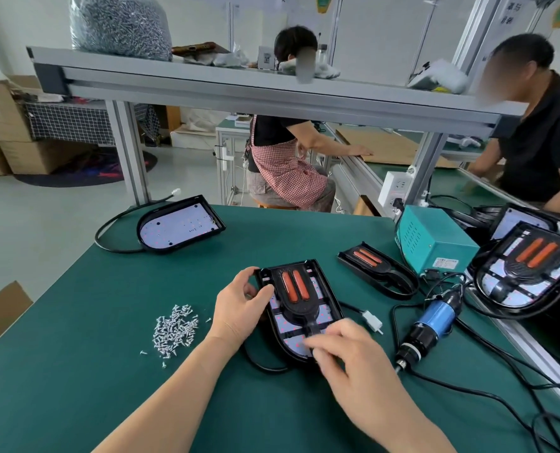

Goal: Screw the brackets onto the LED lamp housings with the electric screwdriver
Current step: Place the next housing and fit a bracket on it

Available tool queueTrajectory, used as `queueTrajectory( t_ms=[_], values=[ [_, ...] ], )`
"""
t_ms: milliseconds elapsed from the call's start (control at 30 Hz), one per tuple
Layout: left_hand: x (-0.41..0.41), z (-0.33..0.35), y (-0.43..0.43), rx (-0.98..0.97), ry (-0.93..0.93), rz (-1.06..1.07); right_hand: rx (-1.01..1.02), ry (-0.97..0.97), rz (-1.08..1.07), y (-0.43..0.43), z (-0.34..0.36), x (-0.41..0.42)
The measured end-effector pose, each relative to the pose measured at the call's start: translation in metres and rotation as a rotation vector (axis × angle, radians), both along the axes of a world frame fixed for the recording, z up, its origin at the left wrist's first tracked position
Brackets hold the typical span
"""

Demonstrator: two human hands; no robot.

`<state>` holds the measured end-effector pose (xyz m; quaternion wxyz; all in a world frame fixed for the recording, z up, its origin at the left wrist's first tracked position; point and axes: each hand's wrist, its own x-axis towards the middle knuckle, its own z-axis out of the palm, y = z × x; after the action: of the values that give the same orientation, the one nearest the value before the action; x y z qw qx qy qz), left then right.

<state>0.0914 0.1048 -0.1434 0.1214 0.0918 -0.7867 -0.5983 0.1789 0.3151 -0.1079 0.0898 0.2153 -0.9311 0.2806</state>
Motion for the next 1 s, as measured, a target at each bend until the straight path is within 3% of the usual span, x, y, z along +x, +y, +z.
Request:
queueTrajectory(
  t_ms=[133, 333, 433, 500, 767, 1000],
  values=[
    [0.0, 0.001, 0.0, 0.026, -0.005, -0.014, -0.294, 0.057, -0.173, 0.009, 0.017, -0.031],
    [0.0, 0.002, 0.001, 0.039, 0.01, -0.012, -0.175, -0.354, -0.29, -0.004, 0.014, -0.093],
    [-0.001, -0.001, 0.001, 0.016, 0.009, 0.013, -0.288, -0.489, -0.281, -0.019, 0.008, -0.103],
    [-0.002, -0.002, 0.001, -0.005, 0.015, 0.057, -0.416, -0.494, -0.274, -0.024, 0.004, -0.101],
    [-0.002, 0.002, 0.006, -0.064, 0.006, 0.148, -0.611, -0.398, -0.379, -0.027, -0.023, -0.072],
    [0.004, 0.012, -0.01, -0.303, -0.037, 0.094, -0.595, -0.356, -0.374, -0.028, -0.028, -0.071]
  ],
)
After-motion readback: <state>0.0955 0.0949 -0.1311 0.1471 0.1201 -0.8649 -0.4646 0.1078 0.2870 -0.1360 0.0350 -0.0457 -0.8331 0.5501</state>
